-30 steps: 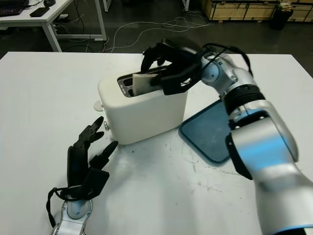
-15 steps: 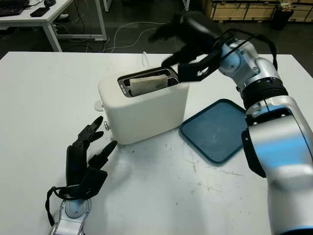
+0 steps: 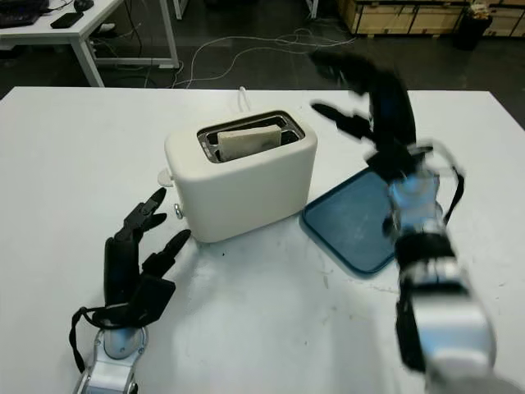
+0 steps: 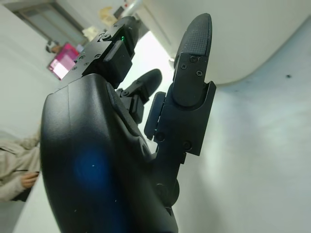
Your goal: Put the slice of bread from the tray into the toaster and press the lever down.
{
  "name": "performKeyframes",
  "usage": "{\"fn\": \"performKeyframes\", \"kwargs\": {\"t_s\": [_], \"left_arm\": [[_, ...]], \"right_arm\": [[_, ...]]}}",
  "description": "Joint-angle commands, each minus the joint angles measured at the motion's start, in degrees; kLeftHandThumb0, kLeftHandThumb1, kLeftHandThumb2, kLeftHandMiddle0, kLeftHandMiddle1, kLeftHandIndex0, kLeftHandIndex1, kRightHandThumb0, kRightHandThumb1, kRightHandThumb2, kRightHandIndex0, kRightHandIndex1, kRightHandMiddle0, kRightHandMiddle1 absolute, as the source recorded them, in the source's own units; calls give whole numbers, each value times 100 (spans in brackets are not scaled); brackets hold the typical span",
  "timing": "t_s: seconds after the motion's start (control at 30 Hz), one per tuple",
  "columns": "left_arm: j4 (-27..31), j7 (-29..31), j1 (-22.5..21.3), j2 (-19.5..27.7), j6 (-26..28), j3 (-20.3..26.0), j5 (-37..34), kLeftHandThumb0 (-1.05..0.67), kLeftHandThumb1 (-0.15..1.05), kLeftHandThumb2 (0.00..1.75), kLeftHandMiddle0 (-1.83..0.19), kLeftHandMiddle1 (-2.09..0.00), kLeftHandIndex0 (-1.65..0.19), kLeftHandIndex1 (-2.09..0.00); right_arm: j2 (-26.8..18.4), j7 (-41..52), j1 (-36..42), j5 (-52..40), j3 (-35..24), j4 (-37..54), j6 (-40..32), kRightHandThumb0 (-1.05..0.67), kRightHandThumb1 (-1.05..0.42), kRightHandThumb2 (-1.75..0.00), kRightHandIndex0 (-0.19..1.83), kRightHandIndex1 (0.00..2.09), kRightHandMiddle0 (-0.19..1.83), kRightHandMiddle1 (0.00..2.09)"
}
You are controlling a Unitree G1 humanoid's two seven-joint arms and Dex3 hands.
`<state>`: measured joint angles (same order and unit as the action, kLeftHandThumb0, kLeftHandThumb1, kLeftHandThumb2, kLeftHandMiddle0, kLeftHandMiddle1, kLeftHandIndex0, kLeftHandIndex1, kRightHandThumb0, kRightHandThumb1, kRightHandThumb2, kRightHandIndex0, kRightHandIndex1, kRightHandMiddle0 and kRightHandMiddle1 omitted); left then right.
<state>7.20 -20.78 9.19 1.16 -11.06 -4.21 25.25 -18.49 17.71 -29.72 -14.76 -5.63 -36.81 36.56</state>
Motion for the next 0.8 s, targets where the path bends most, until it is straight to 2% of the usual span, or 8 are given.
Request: {"fn": "performKeyframes", "kwargs": {"t_s": [0.0,0.17,0.3,0.4,0.57,0.77], "left_arm": [[48,5,-102,162,-151,118,35,-58,92,13,-39,-83,-59,-2],[450,188,-179,390,50,376,41,-55,92,7,-38,-83,-59,-2],[748,362,-163,504,180,539,18,-54,92,7,-37,-81,-58,-1],[891,438,-136,567,243,616,74,-54,92,7,-37,-79,-59,-2],[1061,538,-131,774,218,759,177,-53,92,4,-41,-77,-62,-3],[1132,874,-386,1521,58,1034,434,-48,86,0,-54,-78,-74,-9]], "right_arm": [[256,129,711,-424,-100,727,-484,-12,-92,-19,60,24,61,0],[785,-212,2218,-745,-31,2571,-1754,-13,-92,-18,61,21,57,0],[1012,-542,2824,-648,-79,3408,-2329,-16,-92,-16,65,20,61,2],[1071,-632,3078,-595,-124,3760,-2506,-15,-92,-15,67,20,62,2],[900,-752,3205,-313,-233,4211,-2717,-16,-92,-11,68,18,65,3],[807,-696,2929,-151,-316,4146,-2769,-13,-92,-7,70,15,66,2]]}}
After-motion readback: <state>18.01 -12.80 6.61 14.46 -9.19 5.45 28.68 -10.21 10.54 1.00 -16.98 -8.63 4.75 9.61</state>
